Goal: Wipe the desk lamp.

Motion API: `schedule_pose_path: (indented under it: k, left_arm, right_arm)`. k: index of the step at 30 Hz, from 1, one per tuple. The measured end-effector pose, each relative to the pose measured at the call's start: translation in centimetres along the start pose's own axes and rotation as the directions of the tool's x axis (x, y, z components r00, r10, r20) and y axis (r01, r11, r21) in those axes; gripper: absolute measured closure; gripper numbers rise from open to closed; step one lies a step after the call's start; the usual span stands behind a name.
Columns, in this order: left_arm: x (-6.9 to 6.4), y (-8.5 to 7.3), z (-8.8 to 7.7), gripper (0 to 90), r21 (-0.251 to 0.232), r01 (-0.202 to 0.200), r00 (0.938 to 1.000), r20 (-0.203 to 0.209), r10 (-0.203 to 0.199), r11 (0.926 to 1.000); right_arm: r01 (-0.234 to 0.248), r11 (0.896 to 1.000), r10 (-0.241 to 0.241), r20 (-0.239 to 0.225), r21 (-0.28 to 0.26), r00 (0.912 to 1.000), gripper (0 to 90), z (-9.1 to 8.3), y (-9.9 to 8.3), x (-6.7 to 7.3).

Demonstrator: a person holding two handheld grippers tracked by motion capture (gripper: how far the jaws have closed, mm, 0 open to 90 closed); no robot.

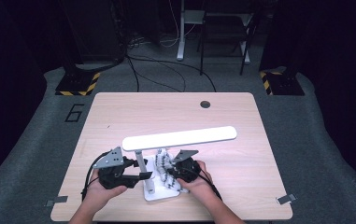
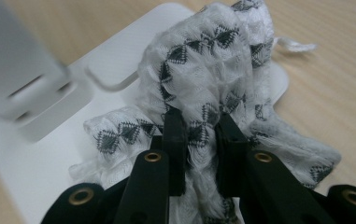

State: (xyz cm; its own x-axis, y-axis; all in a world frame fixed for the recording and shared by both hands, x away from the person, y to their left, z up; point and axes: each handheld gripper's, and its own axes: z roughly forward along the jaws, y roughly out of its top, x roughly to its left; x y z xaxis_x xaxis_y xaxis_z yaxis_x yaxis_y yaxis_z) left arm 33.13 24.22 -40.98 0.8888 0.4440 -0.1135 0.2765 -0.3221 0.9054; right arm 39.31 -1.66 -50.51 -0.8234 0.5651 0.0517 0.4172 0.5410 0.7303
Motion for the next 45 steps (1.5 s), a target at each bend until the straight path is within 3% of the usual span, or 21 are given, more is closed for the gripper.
schedule_pose_path:
  k: [3,8,15,21,29,34,38,41,45]
  left_arm:
    - [0.0,-0.1,0.0,49.7,-0.005,0.006,1.0,-0.001,-0.006,1.0]
    - [-0.1,-0.1,0.0,49.7,-0.004,0.012,0.9999,-0.007,-0.012,0.9999]
    - [-0.1,-0.1,0.1,49.6,-0.011,0.023,0.9997,-0.009,-0.023,0.9997]
    - [-0.1,-0.1,0.0,50.0,-0.008,0.007,0.9999,-0.013,-0.007,0.9999]
    - [-0.2,-0.1,0.0,50.4,-0.003,0.002,0.9998,-0.019,-0.003,1.0]
    - [-0.2,-0.1,0.0,50.5,-0.001,-0.002,0.9998,-0.018,0.002,1.0]
    - [-0.2,0.0,0.1,50.4,-0.001,-0.003,0.9997,-0.024,0.003,1.0]
    - [-0.3,-0.1,0.1,50.6,-0.001,-0.009,0.9996,-0.027,0.009,1.0]
    - [-0.2,-0.1,0.1,50.7,0.001,-0.014,0.9996,-0.024,0.014,0.9999]
  right_arm:
    - [0.002,1.0,-0.002,0.044,-0.005,0.999,76.9,1.0,1.0,-0.9]
    - [-0.067,0.998,0.066,0.067,0.013,0.9956,76.6,2.4,2.8,-2.4]
    - [-0.03,0.999,0.029,0.099,0.015,0.9947,76.6,2.7,3.0,-2.1]
    - [0.016,1.0,-0.018,0.069,0.027,0.9974,76.4,1.5,2.0,-1.0]
    - [0.062,0.997,-0.062,-0.002,0.035,0.9981,76.3,-1.1,-0.7,1.5]
    - [0.129,0.991,-0.126,-0.045,0.049,0.9909,76.3,-2.5,-1.9,3.4]
    - [0.175,0.983,-0.173,-0.038,0.058,0.9842,76.4,-2.3,-1.7,3.6]
    - [0.15,0.987,-0.148,-0.042,0.048,0.988,76.5,-1.6,-1.1,2.9]
    - [0.077,0.997,-0.076,-0.028,0.027,0.9967,76.6,-0.2,0.0,1.4]
